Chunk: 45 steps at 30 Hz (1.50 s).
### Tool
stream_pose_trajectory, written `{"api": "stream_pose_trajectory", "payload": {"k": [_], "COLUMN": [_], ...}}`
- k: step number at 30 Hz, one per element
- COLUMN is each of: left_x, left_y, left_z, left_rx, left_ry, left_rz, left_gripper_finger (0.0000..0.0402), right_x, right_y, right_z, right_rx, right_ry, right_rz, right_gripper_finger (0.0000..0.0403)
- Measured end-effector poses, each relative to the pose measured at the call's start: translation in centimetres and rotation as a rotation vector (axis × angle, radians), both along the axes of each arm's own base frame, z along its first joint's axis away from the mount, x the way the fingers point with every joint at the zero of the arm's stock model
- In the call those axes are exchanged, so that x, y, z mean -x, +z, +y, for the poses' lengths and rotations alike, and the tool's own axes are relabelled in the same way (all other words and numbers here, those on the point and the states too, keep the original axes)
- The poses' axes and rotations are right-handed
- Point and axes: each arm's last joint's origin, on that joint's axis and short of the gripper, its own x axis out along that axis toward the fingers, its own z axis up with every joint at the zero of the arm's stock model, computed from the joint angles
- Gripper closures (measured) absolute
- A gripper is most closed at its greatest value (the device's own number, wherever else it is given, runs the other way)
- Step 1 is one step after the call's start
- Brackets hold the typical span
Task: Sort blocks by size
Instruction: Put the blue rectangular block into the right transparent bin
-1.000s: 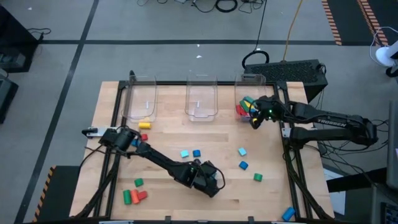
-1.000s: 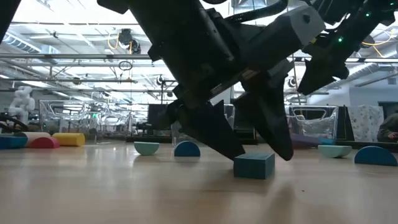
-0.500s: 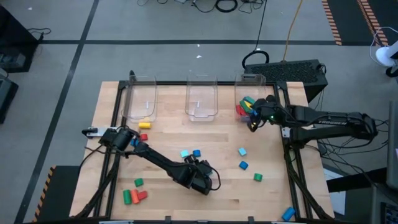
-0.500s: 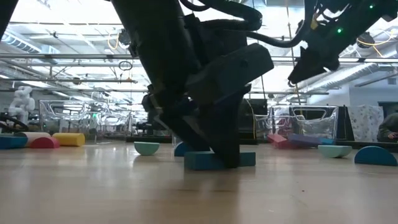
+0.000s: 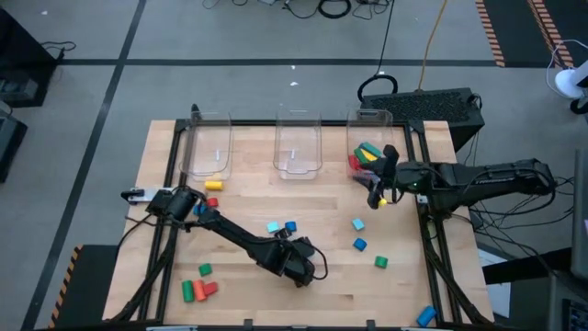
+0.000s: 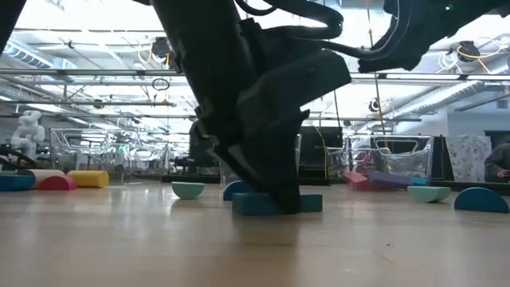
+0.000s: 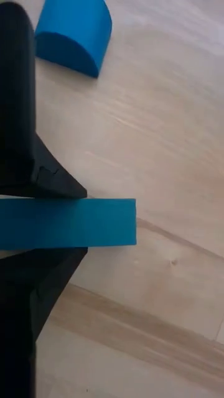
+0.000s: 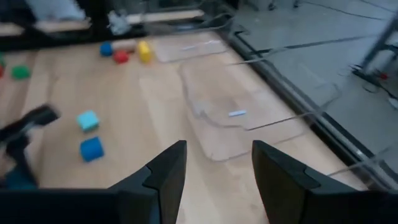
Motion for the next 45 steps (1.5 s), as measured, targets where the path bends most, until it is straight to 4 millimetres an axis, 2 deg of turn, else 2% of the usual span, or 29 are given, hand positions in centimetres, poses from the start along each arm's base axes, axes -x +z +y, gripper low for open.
{"api": "stream_pose_trajectory", "payload": {"k": [4, 11, 18, 25, 31, 38, 45], "left_x": [-0.3, -0.4, -0.7, -0.9, -1.8, -2.8, -3.1], "left_y": [0.7, 3.2, 6.1, 8.6, 10.2, 10.7, 10.7], "left_z": [0.4, 1.7, 3.0, 3.9, 4.6, 6.2, 7.5], "left_rx": [0.043, 0.077, 0.087, 0.124, 0.228, 0.27, 0.297], "left_ry": [-0.046, -0.096, -0.134, -0.188, -0.255, -0.277, -0.27], "left_rz": [-0.012, -0.021, -0.093, -0.171, -0.277, -0.339, -0.338], "left_gripper_finger": [0.0297, 0.0297, 0.0297, 0.0297, 0.0297, 0.0297, 0.0297], "right_x": [0.2, 1.0, 0.8, -0.6, -1.7, -2.8, -3.2], "right_y": [-0.5, -1.4, -2.1, -6.5, -8.5, -10.3, -10.9], "right_z": [0.8, 2.7, 5.2, 7.2, 9.4, 11.3, 12.1], "right_rx": [0.041, 0.001, 0.019, 0.164, 0.369, 0.581, 0.647], "right_ry": [0.064, 0.153, 0.283, 0.341, 0.485, 0.57, 0.585], "right_rz": [0.071, 0.159, 0.197, 0.168, 0.136, 0.171, 0.161], "right_gripper_finger": [0.0236, 0.0236, 0.0236, 0.0236, 0.0236, 0.0236, 0.0234]}}
